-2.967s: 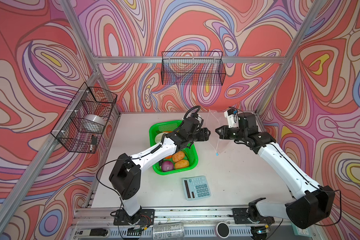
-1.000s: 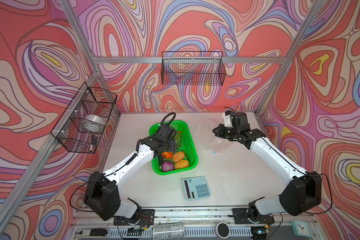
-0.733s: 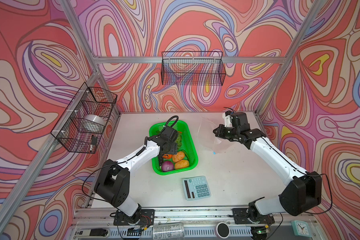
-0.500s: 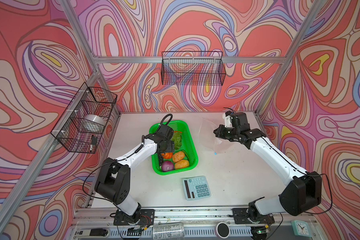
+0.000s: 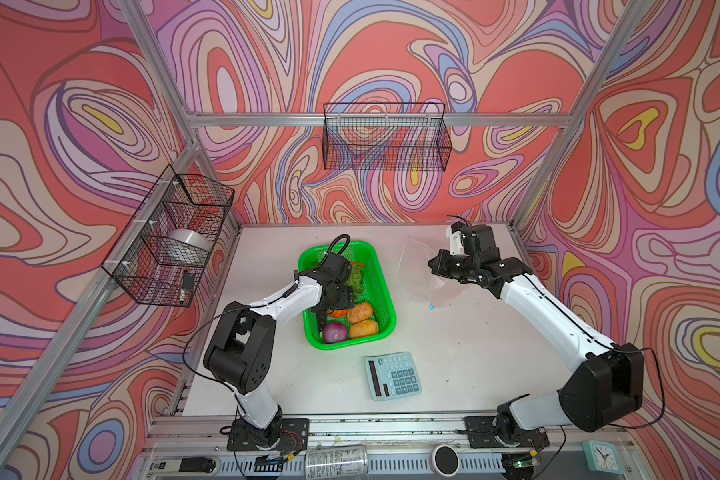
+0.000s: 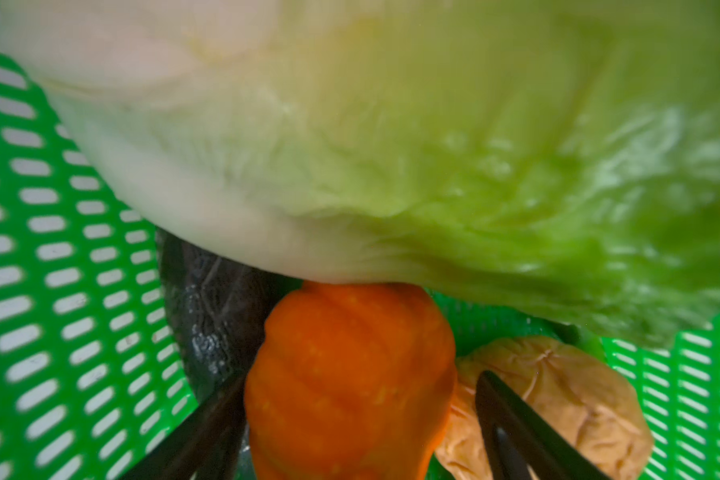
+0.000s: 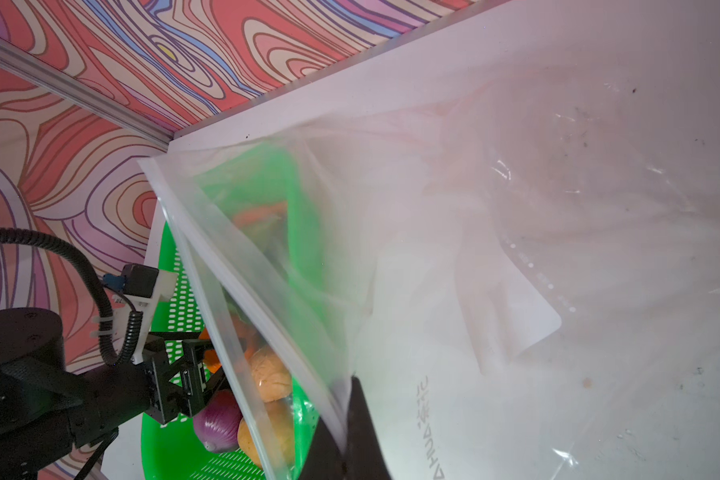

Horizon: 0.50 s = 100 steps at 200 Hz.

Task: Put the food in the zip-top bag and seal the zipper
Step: 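Lower the left gripper into the basket and grasp the orange pumpkin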

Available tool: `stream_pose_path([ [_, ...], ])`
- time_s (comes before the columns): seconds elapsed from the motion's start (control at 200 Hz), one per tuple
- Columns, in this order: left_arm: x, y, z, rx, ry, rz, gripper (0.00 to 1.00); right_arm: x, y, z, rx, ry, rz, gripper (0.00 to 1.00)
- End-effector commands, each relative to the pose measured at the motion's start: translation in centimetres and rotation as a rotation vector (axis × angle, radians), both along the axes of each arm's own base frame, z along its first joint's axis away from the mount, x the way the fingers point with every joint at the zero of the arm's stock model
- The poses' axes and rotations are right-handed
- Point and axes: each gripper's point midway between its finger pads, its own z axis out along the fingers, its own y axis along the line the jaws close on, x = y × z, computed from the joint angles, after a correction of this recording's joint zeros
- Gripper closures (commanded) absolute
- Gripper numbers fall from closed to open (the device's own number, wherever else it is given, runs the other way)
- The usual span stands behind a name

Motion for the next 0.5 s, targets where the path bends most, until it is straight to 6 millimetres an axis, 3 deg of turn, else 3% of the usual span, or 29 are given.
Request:
stream_pose_path([
  [0.0,-0.2,-0.7,-1.1,-0.036,0.033,0.013,0.12,-0.3,-0.3,0.3,-0.013,-0.014,0.0,1.0],
  [0.27,0.1,-2.1,-2.6,-0.087,0.077,-0.004,0.09,-0.4,-0.6,0.5,-0.02,-0.024,-0.009,1.0],
  [0.496,0.4,-1.8,-2.4,0.001,0.063,-0.028,0.0,-0.5,-0.8,0.7,-0.027,-0.034,-0.018,1.0],
])
